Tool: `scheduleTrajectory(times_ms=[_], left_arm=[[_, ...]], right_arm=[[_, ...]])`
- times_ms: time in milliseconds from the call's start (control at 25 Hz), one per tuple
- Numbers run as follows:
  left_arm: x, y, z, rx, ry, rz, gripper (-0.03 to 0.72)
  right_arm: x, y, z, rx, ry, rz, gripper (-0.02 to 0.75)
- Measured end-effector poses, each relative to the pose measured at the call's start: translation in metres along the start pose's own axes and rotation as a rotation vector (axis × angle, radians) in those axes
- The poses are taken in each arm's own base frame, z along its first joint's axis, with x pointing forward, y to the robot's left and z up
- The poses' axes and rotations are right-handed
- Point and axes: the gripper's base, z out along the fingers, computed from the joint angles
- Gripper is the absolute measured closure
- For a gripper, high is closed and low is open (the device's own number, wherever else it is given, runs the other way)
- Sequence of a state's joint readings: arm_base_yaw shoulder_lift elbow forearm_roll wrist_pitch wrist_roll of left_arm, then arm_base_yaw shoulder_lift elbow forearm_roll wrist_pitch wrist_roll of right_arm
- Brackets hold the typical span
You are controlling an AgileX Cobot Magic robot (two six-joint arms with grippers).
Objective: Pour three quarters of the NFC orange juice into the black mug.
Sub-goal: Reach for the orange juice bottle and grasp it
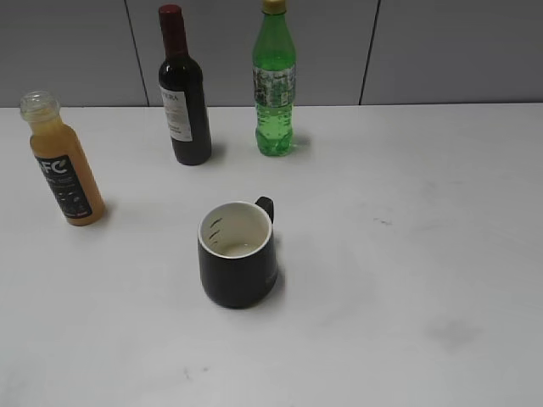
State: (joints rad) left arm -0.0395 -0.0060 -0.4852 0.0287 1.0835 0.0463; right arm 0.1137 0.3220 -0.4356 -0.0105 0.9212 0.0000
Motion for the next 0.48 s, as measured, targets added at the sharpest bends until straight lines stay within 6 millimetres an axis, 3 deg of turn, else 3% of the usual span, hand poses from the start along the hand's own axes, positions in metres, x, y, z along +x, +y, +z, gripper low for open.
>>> scheduleTrajectory(times_ms=[480], left_arm=[[0.000,0.000,0.000,0.000,-0.001,0.000,0.449]], right_arm=[[0.025,-0.001,-0.031,0.014,-0.250,0.003,0.145]])
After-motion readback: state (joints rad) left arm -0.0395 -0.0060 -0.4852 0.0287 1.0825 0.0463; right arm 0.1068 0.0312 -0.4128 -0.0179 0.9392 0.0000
